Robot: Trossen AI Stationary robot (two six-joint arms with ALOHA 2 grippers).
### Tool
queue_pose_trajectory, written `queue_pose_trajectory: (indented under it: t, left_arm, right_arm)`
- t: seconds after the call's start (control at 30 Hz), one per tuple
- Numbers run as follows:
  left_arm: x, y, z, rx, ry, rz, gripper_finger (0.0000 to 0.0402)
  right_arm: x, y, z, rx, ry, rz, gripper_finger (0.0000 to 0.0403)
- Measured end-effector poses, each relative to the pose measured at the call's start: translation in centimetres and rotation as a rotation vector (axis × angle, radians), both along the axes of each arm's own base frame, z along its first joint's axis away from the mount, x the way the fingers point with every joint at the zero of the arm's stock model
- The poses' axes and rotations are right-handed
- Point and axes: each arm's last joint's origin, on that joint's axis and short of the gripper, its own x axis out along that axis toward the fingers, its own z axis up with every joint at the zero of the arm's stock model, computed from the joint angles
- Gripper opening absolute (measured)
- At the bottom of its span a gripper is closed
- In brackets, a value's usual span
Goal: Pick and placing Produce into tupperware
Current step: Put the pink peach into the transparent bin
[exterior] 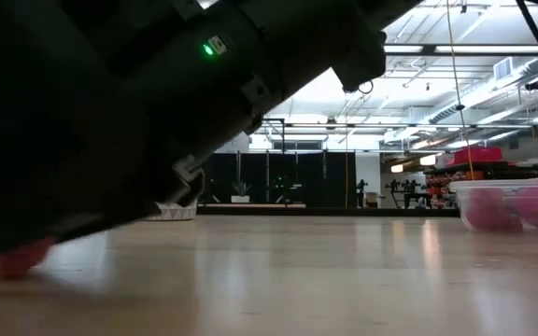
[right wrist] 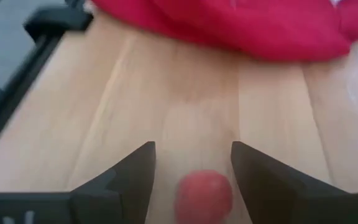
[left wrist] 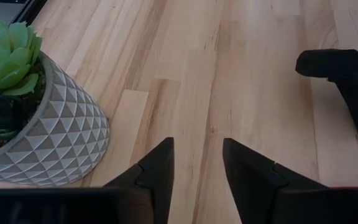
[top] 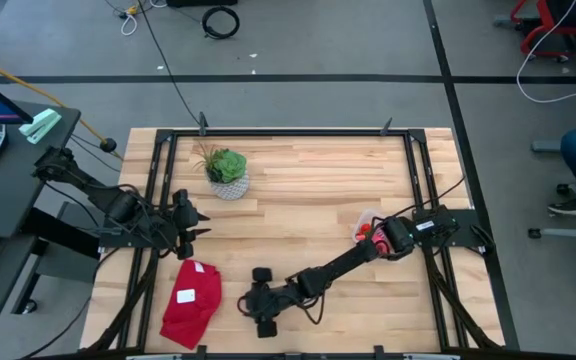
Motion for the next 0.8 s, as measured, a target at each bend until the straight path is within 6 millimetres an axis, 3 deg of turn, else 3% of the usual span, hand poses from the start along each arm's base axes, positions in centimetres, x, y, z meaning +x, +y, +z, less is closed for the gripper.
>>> queue_pose_trajectory:
  t: [0.43,0.8]
  left_arm:
    - [-0.01,0.01,0.0,0.0,0.001,0.0,0.0144]
    - [-0.01,0.0,-0.01,0.001,0.001,0.0,0.0151]
  right_arm:
    - [-0.14,-0.53,-0.41,0.002,0.063,-0.036,0.0212]
    - [-0.45,-0.66,-0.59,0.076,0.116,-0.147,0.0151]
